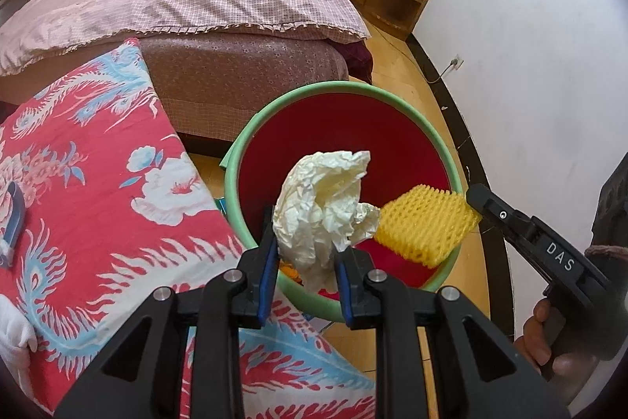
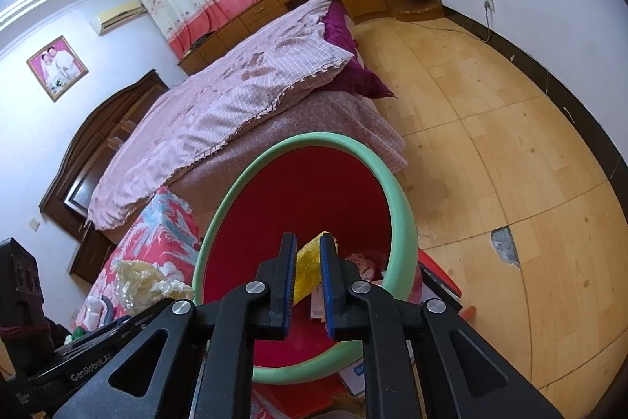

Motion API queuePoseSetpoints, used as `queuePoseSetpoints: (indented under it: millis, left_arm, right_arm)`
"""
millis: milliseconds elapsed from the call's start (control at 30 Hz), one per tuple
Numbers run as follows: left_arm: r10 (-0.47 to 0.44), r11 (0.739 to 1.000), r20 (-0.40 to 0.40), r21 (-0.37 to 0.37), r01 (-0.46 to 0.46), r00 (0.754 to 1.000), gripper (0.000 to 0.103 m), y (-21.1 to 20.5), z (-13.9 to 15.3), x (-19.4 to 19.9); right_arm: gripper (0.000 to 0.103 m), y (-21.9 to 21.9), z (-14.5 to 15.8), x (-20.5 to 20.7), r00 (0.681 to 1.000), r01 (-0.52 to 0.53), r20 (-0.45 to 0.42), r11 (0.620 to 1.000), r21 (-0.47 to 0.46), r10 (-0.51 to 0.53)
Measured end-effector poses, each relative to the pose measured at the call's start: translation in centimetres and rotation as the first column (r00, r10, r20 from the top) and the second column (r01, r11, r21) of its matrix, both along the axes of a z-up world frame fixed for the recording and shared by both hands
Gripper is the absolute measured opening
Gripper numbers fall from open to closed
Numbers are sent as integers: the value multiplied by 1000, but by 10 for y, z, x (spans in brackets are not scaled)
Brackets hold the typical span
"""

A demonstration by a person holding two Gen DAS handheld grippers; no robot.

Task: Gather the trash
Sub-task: 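Open the left tool to drop the plastic bag while the right tool drops the foam net, then withdraw both tools to the table and close the left tool on the white glove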

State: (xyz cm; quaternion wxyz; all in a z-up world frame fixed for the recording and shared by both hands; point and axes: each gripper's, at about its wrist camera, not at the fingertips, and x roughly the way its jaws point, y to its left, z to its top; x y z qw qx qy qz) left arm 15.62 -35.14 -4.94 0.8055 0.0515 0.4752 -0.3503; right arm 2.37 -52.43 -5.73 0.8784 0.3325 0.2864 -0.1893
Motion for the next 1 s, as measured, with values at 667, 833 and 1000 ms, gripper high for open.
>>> queuePoseSetpoints:
  millis: [667, 833, 1000]
  left_arm:
    - [55, 998, 2, -37, -55, 998, 44, 20, 13, -3]
    - [82, 995, 3, -52, -81, 997, 44, 36, 19, -5]
    - [118, 991, 5, -68, -117, 993, 44, 57, 24, -6]
  right_arm:
    - [46, 13, 13, -4, 999, -30, 26, 999, -14, 30]
    - [50, 23, 20, -7, 998, -46, 40, 999, -18, 47]
    - [53, 33, 25, -10, 997, -61, 47, 998, -21, 62]
